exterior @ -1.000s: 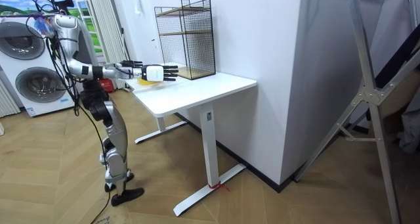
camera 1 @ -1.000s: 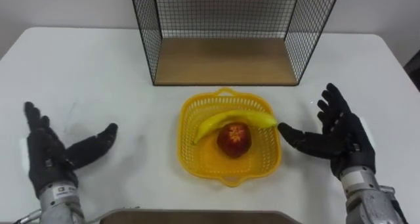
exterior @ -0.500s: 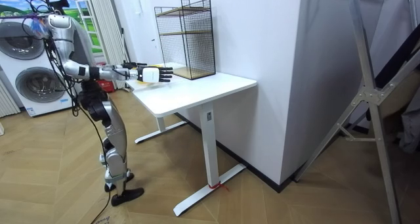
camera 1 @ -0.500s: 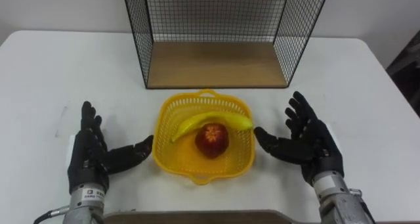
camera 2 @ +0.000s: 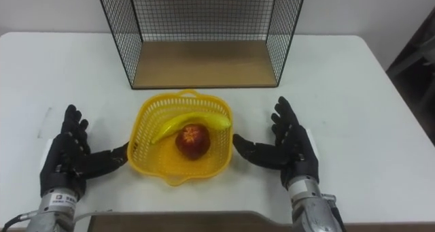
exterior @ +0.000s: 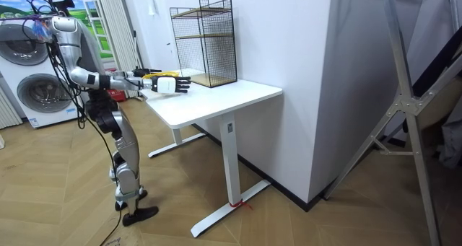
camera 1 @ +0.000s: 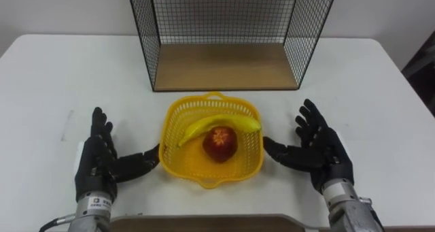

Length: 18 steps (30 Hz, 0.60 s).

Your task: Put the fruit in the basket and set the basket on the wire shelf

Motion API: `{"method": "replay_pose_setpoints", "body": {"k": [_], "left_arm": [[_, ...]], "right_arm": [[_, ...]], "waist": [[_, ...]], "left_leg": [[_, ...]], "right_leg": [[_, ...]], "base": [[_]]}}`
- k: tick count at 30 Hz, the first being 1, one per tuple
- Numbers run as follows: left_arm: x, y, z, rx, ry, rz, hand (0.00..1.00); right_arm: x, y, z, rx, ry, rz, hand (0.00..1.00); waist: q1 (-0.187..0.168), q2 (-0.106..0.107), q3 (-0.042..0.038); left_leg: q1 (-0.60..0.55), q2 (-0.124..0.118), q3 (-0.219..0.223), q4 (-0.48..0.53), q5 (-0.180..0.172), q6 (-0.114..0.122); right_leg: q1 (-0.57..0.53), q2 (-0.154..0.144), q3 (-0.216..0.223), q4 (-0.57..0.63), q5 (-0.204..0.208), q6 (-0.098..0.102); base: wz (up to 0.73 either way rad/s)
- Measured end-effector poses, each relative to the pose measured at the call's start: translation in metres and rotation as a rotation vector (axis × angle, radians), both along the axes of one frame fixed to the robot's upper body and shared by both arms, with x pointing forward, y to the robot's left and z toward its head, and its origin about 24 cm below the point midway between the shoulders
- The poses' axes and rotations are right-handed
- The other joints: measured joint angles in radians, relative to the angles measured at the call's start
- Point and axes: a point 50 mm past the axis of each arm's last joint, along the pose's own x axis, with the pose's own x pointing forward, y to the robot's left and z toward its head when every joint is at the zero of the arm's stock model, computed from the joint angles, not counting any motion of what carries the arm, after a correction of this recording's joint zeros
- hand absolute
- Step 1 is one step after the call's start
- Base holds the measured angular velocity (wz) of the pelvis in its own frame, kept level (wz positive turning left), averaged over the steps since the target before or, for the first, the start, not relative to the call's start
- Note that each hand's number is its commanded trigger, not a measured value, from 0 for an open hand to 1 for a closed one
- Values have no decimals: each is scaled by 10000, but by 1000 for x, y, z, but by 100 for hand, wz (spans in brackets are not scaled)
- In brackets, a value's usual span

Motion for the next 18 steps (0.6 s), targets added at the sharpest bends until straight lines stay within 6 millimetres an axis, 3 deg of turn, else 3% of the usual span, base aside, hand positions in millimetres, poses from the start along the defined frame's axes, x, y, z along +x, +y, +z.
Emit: {"method": "replay_pose_setpoints", "body": {"k": [14,18], "left_arm": [[-1,1,-3,-259,65,60,0],[-1,2,-3,-1007,-31,343,0]], "right_arm": [[-1,2,-2,217,76,165,0],[-1,4,-3,457,98,169,0]], "waist": [[-4,24,-9],[-7,8,-82]], "left_leg": [[172,0,10,-80,0,-1],[164,1,2,-86,0,-1]], "right_leg": [[129,7,25,-15,-1,1],[115,-4,4,-11,-1,1]], "base": [[0],[0]]}}
